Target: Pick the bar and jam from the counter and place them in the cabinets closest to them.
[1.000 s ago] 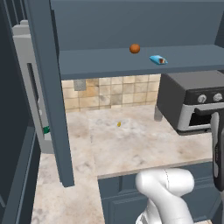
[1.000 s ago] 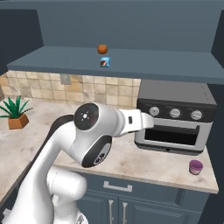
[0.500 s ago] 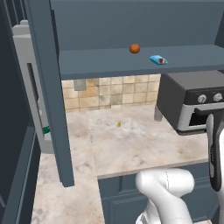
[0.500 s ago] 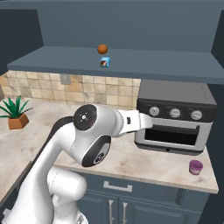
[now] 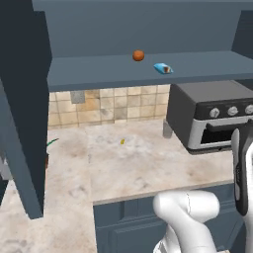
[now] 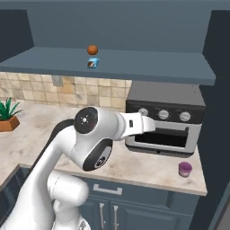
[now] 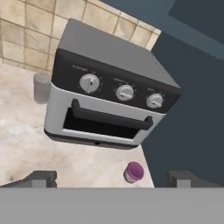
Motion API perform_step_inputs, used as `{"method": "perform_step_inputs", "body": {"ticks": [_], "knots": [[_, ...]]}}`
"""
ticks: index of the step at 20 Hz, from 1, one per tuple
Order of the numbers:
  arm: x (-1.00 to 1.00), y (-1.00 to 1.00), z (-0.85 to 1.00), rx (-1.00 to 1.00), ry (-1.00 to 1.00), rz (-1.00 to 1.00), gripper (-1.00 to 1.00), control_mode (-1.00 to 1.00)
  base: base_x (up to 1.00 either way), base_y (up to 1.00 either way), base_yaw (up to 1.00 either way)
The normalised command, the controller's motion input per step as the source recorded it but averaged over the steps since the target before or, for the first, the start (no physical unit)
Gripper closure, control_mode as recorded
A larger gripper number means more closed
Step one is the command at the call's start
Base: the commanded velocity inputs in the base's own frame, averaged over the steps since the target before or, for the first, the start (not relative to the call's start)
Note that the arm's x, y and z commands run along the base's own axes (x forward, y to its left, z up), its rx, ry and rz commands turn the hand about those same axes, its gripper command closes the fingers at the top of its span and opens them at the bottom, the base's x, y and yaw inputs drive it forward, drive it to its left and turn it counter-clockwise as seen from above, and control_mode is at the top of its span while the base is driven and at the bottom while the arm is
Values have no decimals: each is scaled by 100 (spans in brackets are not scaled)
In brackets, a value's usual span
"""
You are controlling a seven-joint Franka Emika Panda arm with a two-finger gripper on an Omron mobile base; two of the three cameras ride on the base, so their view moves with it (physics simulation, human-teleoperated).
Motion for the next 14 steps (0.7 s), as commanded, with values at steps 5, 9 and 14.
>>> {"method": "perform_step_inputs", "body": {"ticks": [5, 9, 14], "knots": [[0, 0, 0, 0, 0, 0, -100, 100, 3, -68, -2], [0, 0, 0, 0, 0, 0, -100, -100, 0, -19, 0], [0, 0, -1, 0, 0, 0, -100, -100, 0, 0, 0]]}}
